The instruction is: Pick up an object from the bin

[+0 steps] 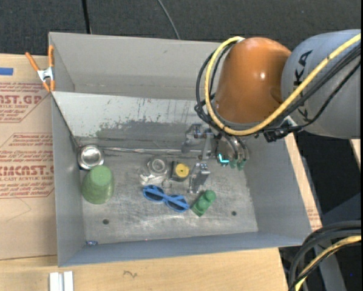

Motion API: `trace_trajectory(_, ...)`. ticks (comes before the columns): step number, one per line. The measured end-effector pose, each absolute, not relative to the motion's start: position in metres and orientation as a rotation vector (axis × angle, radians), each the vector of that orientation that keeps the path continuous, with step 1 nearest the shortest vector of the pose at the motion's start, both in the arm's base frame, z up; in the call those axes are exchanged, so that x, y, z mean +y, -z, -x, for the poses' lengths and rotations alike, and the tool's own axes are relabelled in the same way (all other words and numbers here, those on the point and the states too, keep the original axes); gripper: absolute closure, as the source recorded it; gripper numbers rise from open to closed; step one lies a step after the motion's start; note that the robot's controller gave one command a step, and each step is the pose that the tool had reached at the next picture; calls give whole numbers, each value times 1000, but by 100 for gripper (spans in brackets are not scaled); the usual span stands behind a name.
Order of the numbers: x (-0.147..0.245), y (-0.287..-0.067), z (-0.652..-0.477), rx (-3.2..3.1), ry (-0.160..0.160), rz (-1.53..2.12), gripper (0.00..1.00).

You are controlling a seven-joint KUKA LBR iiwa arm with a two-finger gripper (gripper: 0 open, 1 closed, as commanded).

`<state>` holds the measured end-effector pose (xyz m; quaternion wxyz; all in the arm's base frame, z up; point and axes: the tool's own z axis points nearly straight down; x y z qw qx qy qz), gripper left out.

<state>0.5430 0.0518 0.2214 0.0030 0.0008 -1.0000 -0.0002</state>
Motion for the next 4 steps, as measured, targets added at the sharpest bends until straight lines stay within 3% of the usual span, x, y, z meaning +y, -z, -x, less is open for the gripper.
trace_trajectory(1,37,-125,-509,-3132,-1,-67,0)
trace_trajectory(2,68,-82,-520,-3138,3,11,0)
trace_trajectory(3,66,-85,-521,-3142,2,13,100)
trace_trajectory(4,72,-209,-513,-3150,4,64,100)
